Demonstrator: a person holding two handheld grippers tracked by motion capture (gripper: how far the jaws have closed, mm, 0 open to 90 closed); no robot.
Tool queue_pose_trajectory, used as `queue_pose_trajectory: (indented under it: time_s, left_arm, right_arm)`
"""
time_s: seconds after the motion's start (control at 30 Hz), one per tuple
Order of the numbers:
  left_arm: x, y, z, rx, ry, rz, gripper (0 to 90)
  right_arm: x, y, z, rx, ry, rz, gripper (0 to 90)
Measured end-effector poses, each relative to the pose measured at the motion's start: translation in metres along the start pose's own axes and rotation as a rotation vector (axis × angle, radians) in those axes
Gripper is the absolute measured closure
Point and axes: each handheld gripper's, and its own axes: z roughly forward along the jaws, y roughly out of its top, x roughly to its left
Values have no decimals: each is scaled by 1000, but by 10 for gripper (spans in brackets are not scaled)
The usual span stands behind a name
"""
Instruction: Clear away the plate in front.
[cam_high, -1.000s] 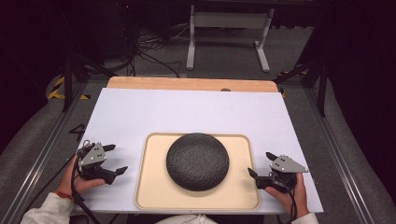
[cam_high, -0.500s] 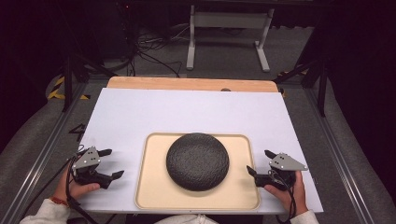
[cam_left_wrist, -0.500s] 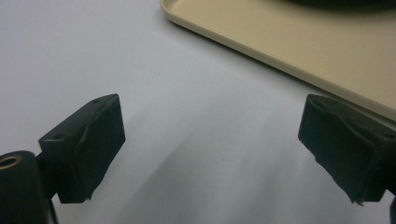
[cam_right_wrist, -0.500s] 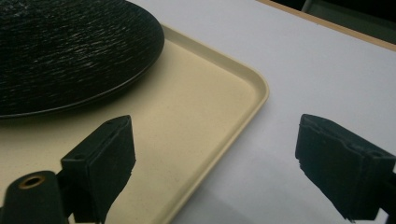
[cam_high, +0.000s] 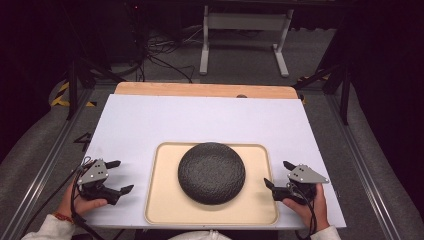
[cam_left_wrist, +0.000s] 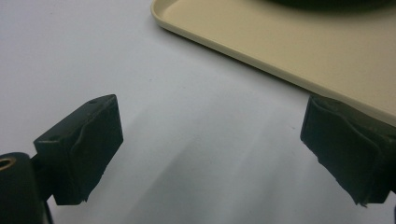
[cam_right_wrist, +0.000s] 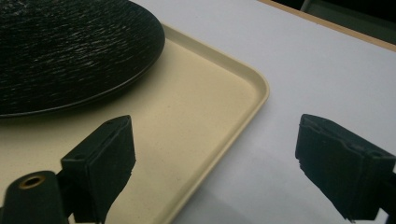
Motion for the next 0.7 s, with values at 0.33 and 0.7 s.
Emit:
queue_pose_trajectory:
  time_s: [0.33, 0.7]
  left_arm:
    - [-1, 2, 3, 23, 21, 2, 69]
    - [-2, 6, 7, 22, 37, 4, 82]
  right_arm:
    - [-4, -1, 0, -7, 6, 19, 124]
    - [-7, -2, 0, -23, 11, 26, 128]
